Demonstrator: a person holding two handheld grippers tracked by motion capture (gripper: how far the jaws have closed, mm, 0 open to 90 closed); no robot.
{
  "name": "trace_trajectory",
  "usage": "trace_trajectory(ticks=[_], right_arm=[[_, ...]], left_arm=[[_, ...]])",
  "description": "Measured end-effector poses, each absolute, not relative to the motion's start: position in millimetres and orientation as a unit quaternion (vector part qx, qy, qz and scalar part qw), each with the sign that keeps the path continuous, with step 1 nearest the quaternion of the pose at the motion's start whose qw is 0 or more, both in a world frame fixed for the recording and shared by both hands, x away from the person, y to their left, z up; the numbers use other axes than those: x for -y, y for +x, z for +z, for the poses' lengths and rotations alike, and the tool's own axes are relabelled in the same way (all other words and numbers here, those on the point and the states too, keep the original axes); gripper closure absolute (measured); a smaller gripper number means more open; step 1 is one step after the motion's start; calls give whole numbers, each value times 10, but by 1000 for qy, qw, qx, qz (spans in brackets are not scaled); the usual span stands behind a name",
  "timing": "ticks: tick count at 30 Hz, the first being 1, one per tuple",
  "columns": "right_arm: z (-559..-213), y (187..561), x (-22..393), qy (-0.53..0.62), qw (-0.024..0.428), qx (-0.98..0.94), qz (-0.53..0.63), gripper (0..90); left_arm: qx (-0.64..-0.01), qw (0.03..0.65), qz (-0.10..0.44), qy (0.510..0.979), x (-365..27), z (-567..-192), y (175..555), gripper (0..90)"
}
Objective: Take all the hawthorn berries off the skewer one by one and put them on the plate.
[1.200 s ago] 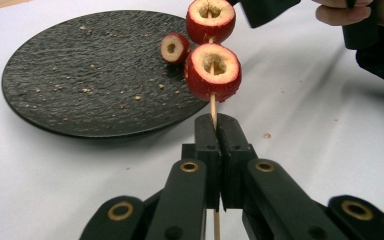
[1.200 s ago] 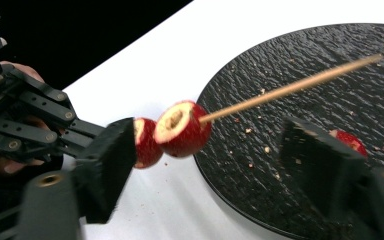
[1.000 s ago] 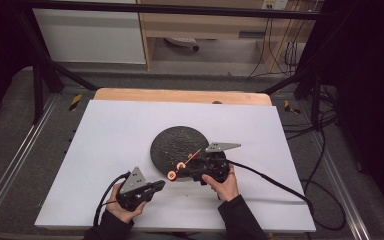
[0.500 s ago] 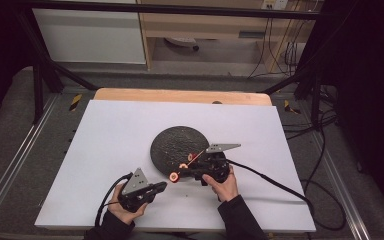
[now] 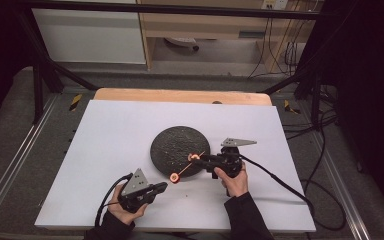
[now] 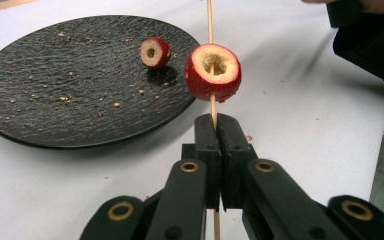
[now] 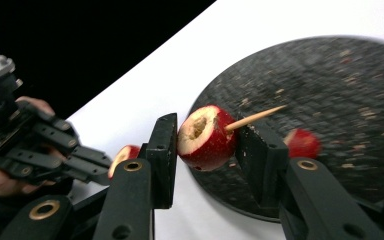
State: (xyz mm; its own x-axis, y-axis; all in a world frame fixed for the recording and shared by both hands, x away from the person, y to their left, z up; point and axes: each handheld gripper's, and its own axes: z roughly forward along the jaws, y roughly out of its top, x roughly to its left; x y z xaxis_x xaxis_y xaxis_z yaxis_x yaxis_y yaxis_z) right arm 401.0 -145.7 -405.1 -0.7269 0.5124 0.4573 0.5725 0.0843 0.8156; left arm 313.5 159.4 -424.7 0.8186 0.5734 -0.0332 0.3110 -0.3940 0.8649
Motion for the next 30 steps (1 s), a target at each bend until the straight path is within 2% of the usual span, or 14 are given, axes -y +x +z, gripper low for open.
trace_trajectory(ticks=[9, 18, 30], right_arm=[[-3888, 4111, 1726, -386, -15, 723, -574, 618], [-3779, 4263, 1843, -407, -32, 706, -580, 618], [-4098, 4570, 1420, -423, -28, 743, -517, 616]], left_arm=[[-267, 481, 138, 824, -1598, -4248, 3134, 881], [-288, 489, 139, 811, -1720, -4219, 3196, 881], [-310, 494, 139, 800, -1830, -4208, 3261, 881]])
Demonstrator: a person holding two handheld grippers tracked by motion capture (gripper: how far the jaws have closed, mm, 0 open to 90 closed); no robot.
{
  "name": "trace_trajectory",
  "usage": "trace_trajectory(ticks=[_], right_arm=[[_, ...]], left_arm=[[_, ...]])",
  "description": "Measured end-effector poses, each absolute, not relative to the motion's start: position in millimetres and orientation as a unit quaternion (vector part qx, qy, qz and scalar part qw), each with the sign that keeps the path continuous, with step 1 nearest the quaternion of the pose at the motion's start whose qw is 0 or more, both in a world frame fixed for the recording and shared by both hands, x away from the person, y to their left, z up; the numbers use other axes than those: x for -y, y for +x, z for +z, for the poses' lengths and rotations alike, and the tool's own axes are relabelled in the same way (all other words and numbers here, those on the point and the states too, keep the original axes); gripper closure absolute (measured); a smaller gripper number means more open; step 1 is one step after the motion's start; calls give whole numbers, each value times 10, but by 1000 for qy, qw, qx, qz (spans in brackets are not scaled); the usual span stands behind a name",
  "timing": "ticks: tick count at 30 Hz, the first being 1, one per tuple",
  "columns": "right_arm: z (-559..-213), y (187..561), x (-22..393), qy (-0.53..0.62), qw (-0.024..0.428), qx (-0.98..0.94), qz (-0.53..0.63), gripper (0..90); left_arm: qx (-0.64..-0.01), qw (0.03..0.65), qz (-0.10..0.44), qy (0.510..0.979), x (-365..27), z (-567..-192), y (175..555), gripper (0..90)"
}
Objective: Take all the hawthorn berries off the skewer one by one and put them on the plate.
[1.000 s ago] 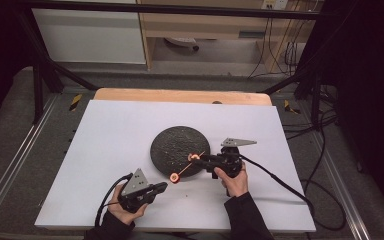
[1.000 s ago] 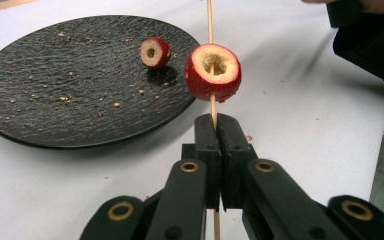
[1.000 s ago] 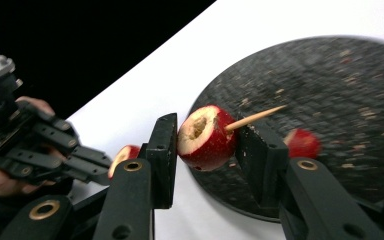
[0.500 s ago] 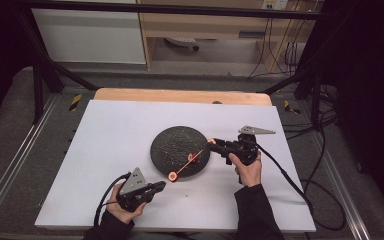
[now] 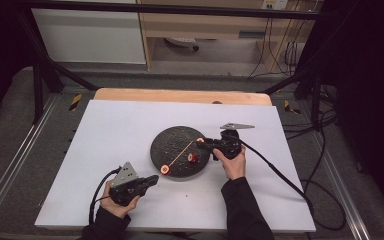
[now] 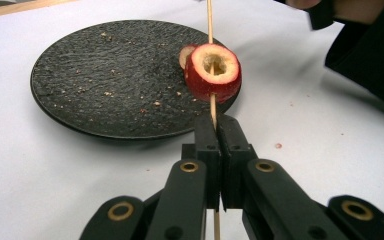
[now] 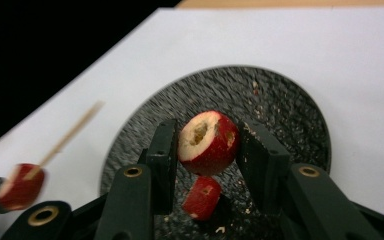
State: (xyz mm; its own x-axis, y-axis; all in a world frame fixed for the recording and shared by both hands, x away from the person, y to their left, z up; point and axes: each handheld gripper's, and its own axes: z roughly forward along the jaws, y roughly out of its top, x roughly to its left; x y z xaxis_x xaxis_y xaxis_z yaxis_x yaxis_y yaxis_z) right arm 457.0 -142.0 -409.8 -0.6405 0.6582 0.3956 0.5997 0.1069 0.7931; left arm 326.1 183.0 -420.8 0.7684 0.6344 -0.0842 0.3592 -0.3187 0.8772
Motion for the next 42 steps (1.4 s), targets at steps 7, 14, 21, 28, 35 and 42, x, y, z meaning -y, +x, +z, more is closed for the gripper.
trace_trajectory(ticks=[7, 14, 21, 28, 35, 42], right_arm=[[-4376, 4743, 1249, 445, 31, -753, 484, 614], [-4508, 4761, 1209, 446, 37, -766, 461, 598], [-4305, 4652, 1277, 428, 60, -760, 485, 445], [-4105, 4361, 1359, 399, 53, -757, 515, 194], [-4116, 4106, 1356, 385, 29, -763, 519, 74], [-4174, 3942, 1299, 380, 6, -760, 527, 56]], left_arm=[[-311, 490, 139, 802, -1825, -4223, 3270, 881], [-312, 488, 139, 803, -1818, -4230, 3271, 881], [-311, 488, 140, 804, -1811, -4229, 3265, 881], [-309, 486, 141, 805, -1789, -4231, 3259, 881], [-303, 482, 139, 810, -1733, -4245, 3245, 881], [-298, 480, 139, 814, -1690, -4252, 3224, 881]])
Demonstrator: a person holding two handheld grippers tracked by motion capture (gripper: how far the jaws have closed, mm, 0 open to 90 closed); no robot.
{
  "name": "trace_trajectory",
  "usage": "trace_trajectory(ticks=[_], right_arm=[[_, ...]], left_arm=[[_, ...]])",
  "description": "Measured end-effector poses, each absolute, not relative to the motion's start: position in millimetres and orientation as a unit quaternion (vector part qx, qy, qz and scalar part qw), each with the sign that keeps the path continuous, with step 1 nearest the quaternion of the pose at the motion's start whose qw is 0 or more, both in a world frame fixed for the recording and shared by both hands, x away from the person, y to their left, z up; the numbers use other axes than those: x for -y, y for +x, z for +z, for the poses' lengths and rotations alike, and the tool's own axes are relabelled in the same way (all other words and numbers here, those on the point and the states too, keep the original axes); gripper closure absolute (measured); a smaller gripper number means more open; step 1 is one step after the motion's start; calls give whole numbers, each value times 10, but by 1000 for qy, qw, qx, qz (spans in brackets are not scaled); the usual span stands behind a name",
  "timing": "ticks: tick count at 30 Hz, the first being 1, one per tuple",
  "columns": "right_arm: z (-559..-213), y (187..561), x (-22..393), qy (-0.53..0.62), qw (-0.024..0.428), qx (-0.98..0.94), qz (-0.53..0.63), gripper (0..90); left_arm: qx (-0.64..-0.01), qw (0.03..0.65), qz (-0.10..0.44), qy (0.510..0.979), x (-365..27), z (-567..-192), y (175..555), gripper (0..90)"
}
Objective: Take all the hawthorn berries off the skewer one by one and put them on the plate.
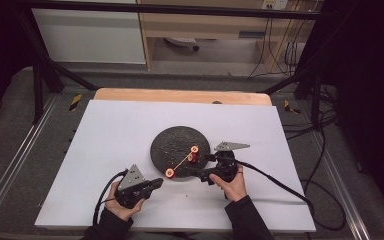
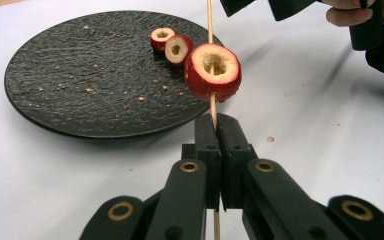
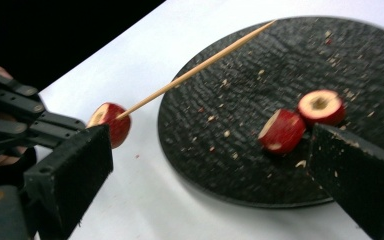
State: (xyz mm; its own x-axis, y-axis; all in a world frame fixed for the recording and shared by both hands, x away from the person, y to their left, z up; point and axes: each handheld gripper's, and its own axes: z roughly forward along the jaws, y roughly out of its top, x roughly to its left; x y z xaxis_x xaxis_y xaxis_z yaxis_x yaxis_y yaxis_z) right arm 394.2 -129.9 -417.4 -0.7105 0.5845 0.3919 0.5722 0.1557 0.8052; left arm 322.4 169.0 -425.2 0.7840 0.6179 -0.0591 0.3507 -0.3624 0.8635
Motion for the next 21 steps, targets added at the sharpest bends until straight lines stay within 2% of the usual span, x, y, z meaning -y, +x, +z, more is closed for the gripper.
trace_trajectory(ticks=[16, 19, 21], right_arm=[[-4247, 3787, 1208, 375, -19, -752, 541, 90], [-4266, 3776, 1194, 373, -25, -753, 542, 139], [-4284, 3767, 1177, 369, -33, -752, 545, 219]], left_arm=[[-279, 480, 132, 821, -1487, -4274, 3195, 881], [-276, 479, 130, 823, -1436, -4284, 3185, 881], [-272, 478, 130, 825, -1404, -4289, 3176, 881]])
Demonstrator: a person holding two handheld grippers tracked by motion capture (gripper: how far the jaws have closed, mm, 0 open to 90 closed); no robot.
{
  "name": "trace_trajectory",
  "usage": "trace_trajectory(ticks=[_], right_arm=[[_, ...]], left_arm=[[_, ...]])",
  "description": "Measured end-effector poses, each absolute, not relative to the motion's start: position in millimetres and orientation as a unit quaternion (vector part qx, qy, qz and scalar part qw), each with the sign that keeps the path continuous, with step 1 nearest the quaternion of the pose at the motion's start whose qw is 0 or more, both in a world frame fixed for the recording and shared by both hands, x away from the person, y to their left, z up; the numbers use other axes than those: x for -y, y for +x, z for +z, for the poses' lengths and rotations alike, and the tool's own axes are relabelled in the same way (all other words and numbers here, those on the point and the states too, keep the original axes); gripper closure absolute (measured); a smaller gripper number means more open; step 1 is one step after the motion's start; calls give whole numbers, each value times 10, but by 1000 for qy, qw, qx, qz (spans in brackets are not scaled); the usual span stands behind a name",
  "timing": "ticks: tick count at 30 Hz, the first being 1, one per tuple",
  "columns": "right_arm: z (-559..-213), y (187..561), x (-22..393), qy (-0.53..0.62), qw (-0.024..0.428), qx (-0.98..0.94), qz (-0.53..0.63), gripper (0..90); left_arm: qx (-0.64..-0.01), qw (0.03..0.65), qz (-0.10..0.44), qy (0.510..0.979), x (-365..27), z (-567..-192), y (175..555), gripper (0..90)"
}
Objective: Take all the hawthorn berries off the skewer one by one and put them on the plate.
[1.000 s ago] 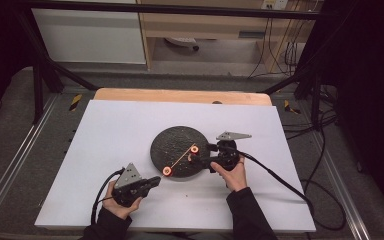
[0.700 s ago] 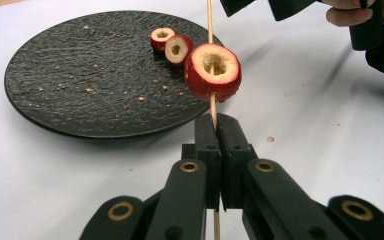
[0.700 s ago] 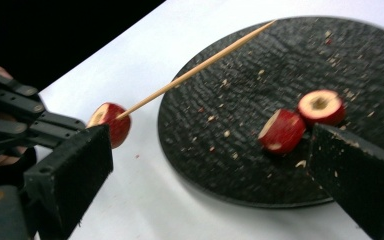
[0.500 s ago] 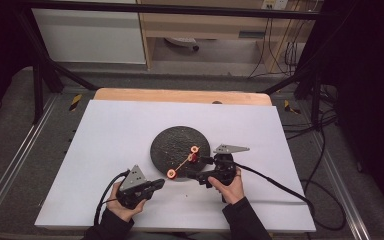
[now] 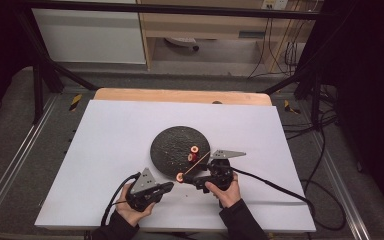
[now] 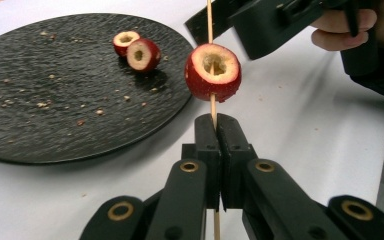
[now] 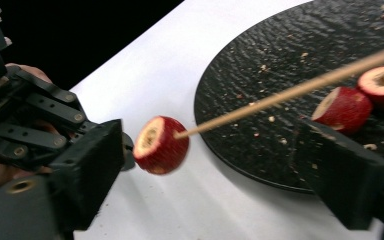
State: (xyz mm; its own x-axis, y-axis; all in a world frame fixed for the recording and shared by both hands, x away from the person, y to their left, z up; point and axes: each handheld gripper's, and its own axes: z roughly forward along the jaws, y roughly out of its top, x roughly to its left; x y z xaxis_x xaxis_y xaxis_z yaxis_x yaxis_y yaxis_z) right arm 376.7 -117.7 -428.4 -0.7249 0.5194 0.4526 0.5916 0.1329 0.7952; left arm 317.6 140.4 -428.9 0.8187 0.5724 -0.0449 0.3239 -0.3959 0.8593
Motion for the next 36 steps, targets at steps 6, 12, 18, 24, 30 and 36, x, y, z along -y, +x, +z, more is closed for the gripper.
trace_trajectory(ticks=[6, 12, 18, 24, 30, 36], right_arm=[[-4309, 3760, 1162, -363, 56, 753, -546, 349], [-4339, 3761, 1143, -360, 84, 755, -542, 463], [-4350, 3762, 1137, -360, 106, 755, -537, 555], [-4350, 3762, 1140, -356, 114, 756, -537, 610], [-4325, 3762, 1152, -358, 111, 755, -539, 617], [-4288, 3764, 1177, -356, 101, 755, -542, 619]], left_arm=[[-265, 479, 135, 826, -1325, -4292, 3153, 881], [-264, 481, 137, 825, -1297, -4291, 3143, 881], [-264, 480, 137, 825, -1293, -4292, 3140, 881], [-263, 479, 137, 826, -1291, -4298, 3141, 881], [-262, 480, 137, 825, -1300, -4292, 3140, 881], [-260, 483, 138, 825, -1311, -4278, 3136, 881]])
